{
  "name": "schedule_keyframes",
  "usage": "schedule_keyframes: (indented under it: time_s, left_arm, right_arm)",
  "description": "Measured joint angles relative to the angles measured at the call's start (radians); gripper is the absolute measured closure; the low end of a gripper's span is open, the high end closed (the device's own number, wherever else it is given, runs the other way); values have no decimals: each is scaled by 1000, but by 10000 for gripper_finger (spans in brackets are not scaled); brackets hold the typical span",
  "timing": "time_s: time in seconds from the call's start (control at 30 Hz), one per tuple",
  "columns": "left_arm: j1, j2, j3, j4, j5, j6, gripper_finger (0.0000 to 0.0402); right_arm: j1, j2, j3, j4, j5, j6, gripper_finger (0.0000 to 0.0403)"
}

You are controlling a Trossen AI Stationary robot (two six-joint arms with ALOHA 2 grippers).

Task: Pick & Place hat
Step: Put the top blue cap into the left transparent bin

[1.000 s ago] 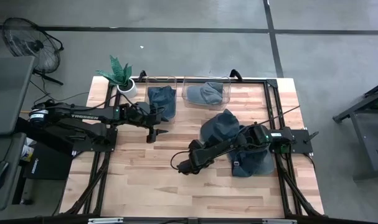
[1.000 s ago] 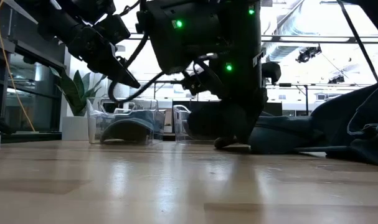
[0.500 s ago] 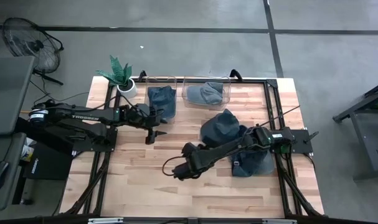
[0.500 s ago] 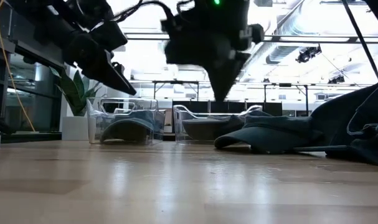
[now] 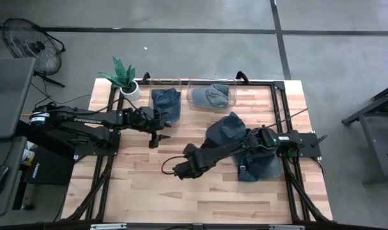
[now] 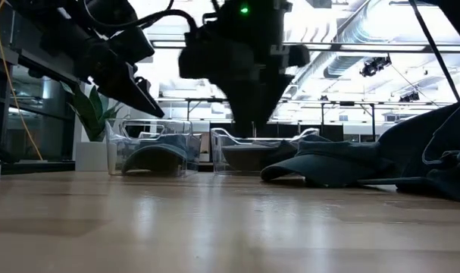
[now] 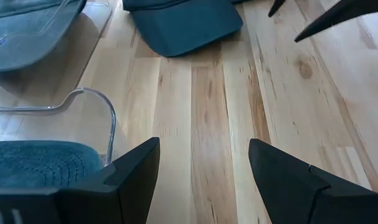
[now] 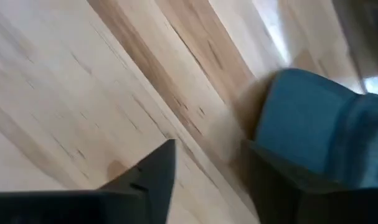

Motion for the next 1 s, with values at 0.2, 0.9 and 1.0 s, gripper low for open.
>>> schedule_keyframes:
  time_s: [0.2, 0.9, 1.0]
  left_arm:
    - [0, 0, 0, -20, 5, 3, 161]
    - [0, 0, 0, -12, 7, -9, 161]
    - [0, 0, 0, -12, 7, -9, 161]
  right_arm:
    - [-50, 0, -69, 100, -65, 42, 157]
    - [-96, 0, -210, 97, -103, 50, 150]
    - [-96, 0, -210, 73, -100, 26, 150]
